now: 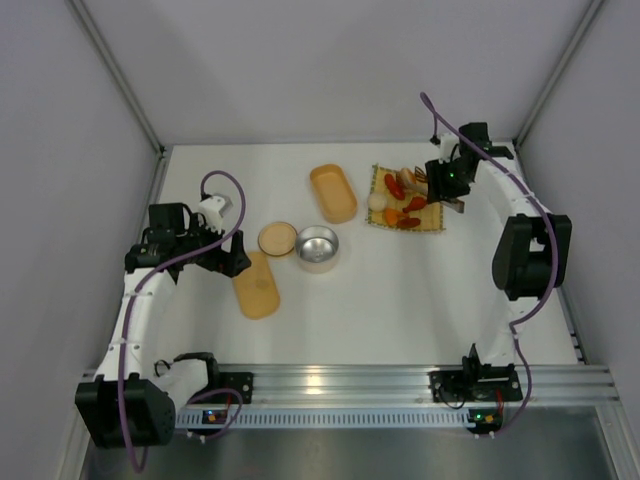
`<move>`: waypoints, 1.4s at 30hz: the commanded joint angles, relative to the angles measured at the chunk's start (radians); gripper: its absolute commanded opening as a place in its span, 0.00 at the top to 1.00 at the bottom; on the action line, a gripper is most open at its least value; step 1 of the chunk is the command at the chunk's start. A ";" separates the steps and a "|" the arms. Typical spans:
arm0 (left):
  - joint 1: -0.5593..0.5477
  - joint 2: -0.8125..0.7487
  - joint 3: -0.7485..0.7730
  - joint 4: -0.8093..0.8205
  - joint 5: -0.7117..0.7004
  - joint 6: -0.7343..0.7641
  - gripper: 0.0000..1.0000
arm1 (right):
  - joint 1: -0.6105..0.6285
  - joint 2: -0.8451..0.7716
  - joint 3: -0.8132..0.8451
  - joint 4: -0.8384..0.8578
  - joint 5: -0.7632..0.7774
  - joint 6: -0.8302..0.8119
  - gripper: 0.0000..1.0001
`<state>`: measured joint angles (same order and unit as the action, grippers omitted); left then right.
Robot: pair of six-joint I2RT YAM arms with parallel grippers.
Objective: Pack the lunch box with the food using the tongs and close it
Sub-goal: Pick up the fake food from the plate, then place the fake food in the packing box.
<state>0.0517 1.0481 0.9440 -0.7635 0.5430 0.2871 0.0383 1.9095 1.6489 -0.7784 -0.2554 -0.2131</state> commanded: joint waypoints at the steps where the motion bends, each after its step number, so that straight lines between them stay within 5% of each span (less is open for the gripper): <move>1: -0.001 0.004 0.001 0.033 0.023 -0.003 0.02 | 0.012 0.003 0.011 0.059 0.027 0.009 0.52; 13: -0.001 -0.011 0.006 0.020 0.011 0.001 0.02 | 0.011 -0.087 0.019 0.008 -0.001 -0.009 0.78; 25: -0.001 -0.045 0.032 -0.017 -0.025 0.004 0.02 | 0.049 -0.342 0.063 -0.185 -0.323 -0.127 0.91; 29: 0.000 -0.054 0.044 -0.033 -0.038 -0.009 0.02 | 0.145 -0.414 -0.013 -0.219 -0.432 -0.172 0.91; 35: -0.001 -0.046 0.045 -0.028 -0.049 -0.042 0.02 | 0.348 -0.457 -0.161 -0.190 -0.377 -0.236 0.89; 42: -0.001 -0.013 0.056 -0.031 -0.052 -0.039 0.02 | 0.448 -0.423 -0.230 -0.134 -0.335 -0.241 0.90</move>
<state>0.0517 1.0309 0.9577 -0.7910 0.4953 0.2592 0.4648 1.4845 1.4162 -0.9543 -0.5888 -0.4274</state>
